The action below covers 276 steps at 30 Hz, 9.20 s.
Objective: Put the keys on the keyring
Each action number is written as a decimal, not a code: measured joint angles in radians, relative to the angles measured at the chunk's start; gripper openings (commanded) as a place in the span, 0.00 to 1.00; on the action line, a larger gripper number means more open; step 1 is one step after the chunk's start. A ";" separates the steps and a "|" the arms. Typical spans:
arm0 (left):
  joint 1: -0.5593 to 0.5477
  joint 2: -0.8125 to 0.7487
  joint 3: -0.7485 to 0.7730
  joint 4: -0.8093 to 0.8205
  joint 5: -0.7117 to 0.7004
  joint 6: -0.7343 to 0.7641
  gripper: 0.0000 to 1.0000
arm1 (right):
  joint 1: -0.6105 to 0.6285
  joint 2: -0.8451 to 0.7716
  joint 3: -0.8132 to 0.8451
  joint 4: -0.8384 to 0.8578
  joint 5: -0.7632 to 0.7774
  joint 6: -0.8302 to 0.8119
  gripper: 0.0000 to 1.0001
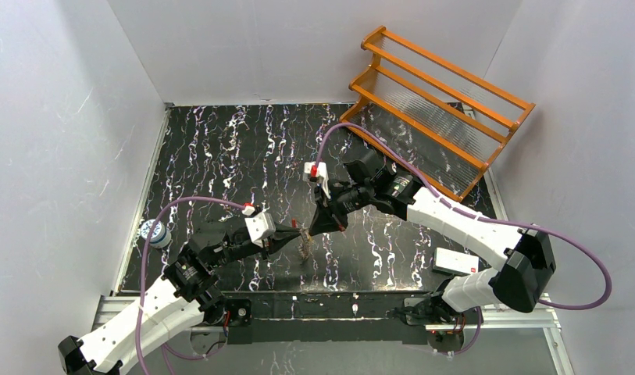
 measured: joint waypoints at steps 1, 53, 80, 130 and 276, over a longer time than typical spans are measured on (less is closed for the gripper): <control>0.000 0.000 -0.001 0.001 0.000 0.000 0.00 | 0.000 0.000 0.000 0.004 0.002 0.001 0.01; 0.000 -0.142 -0.068 -0.001 0.026 0.173 0.00 | -0.023 -0.052 -0.003 -0.007 -0.054 -0.025 0.01; 0.000 -0.184 -0.090 -0.001 0.080 0.308 0.00 | 0.011 0.088 0.110 -0.070 -0.159 -0.037 0.01; 0.000 -0.174 -0.090 -0.001 0.101 0.297 0.00 | 0.006 0.087 0.114 -0.117 -0.130 -0.048 0.01; 0.000 -0.136 -0.014 -0.188 -0.133 0.047 0.00 | 0.047 0.254 -0.021 0.156 0.660 -0.005 0.01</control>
